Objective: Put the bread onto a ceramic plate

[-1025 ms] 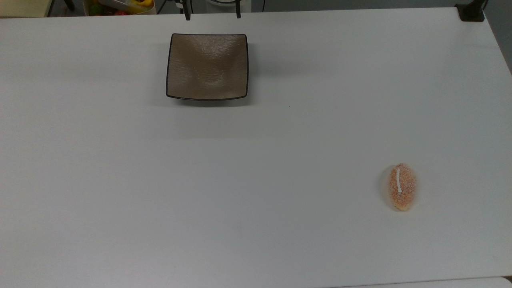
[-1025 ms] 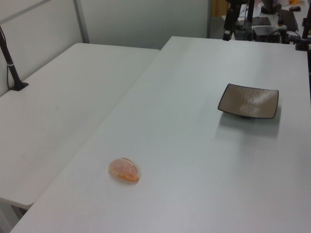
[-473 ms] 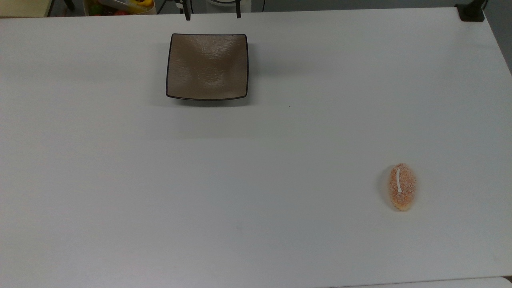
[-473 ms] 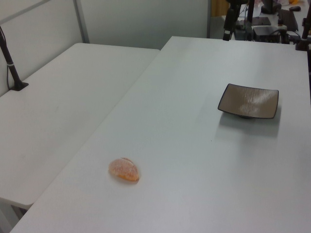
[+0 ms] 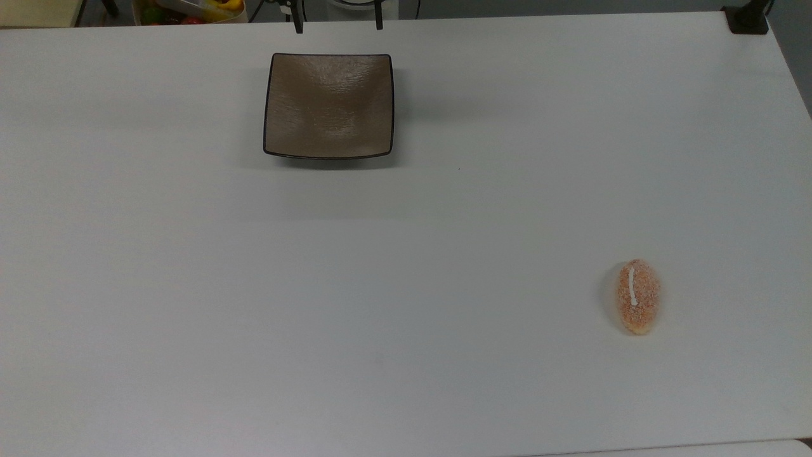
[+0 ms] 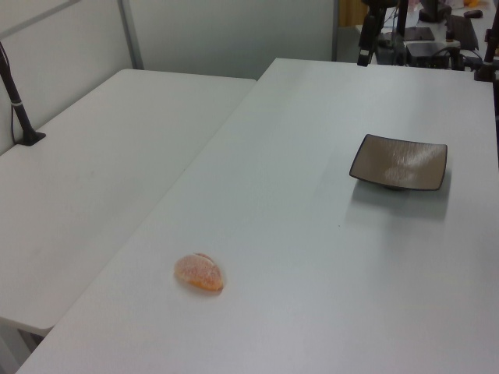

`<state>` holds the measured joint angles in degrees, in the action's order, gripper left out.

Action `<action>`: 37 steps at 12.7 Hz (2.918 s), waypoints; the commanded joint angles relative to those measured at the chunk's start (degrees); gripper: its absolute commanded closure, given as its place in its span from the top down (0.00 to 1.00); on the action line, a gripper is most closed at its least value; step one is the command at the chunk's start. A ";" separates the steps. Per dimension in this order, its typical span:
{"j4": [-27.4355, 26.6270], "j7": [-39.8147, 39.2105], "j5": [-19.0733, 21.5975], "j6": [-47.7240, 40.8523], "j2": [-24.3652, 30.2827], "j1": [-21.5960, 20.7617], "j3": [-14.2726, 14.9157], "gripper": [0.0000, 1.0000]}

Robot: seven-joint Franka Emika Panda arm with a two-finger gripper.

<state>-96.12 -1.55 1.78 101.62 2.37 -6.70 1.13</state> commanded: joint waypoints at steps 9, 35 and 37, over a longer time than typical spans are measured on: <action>8.56 12.78 2.18 8.59 -9.21 -5.24 -2.35 1.00; 28.97 33.89 -12.85 51.39 -50.97 -27.31 0.10 1.00; 29.15 33.89 -13.03 53.41 -52.90 -28.01 0.11 1.00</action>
<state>-69.02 30.83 -9.98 152.58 -47.60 -33.32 0.06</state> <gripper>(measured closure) 0.000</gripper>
